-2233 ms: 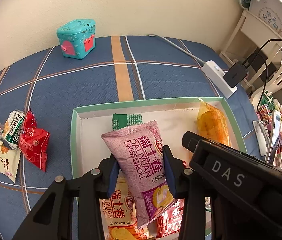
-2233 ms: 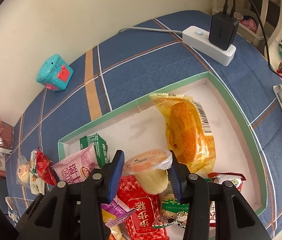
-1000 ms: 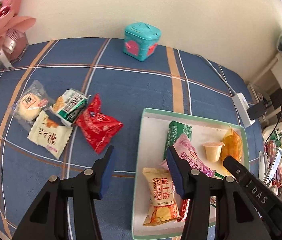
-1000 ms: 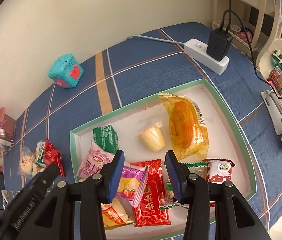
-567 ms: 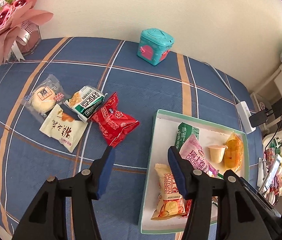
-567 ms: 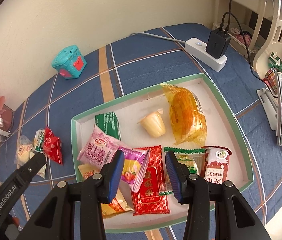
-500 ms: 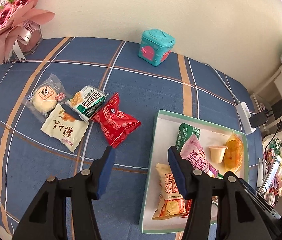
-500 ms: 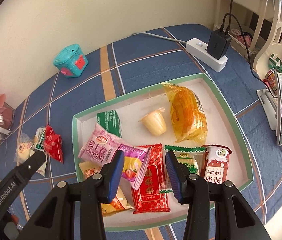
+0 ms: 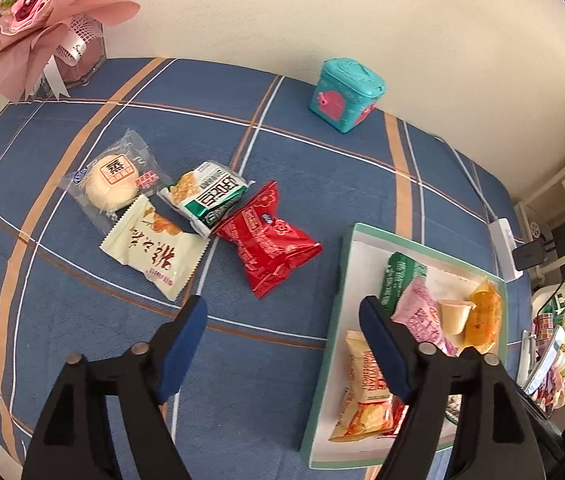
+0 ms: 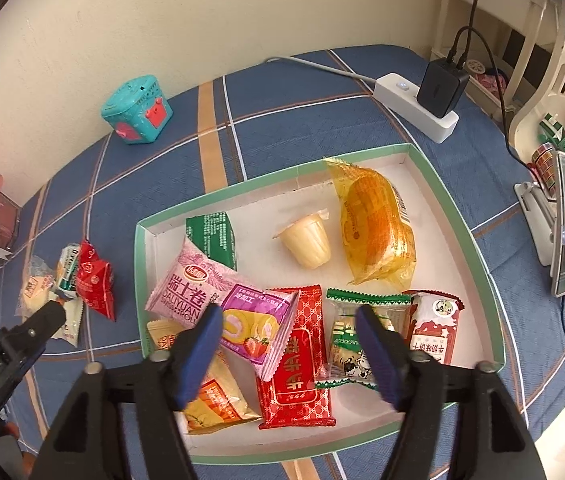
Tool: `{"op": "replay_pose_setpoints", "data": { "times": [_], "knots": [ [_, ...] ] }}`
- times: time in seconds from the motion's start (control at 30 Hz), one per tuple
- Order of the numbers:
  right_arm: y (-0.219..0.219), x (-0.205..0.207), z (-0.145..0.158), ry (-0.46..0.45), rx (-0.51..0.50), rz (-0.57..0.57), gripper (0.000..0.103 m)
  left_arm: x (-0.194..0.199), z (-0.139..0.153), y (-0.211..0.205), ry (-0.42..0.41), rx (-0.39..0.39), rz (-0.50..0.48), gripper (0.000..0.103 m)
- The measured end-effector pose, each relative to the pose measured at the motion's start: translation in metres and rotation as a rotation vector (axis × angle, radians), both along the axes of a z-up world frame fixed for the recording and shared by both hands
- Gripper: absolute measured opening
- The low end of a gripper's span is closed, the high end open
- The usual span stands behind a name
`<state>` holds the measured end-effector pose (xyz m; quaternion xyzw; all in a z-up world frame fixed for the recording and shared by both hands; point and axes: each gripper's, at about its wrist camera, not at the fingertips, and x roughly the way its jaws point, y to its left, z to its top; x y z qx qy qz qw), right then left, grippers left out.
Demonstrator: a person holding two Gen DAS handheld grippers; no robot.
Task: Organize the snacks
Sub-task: 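Move both open tools from the tray toward the remaining snacks on the bedspread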
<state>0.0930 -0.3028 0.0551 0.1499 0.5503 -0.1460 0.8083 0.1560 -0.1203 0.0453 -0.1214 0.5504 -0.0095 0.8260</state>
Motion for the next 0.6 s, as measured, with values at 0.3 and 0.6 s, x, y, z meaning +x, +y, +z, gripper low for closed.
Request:
{"op": "replay_pose_setpoints", "data": {
  "times": [0.3,0.6],
  "knots": [
    [-0.001,0.001,-0.001,-0.018,-0.014,-0.007,0.103,0.002,-0.004,0.011,-0.013,0.015,0.018,0.091],
    [0.002,0.004,-0.001,-0.052,-0.031,0.016,0.103,0.003,-0.002,0.025,-0.069,0.046,0.014,0.099]
  ]
}}
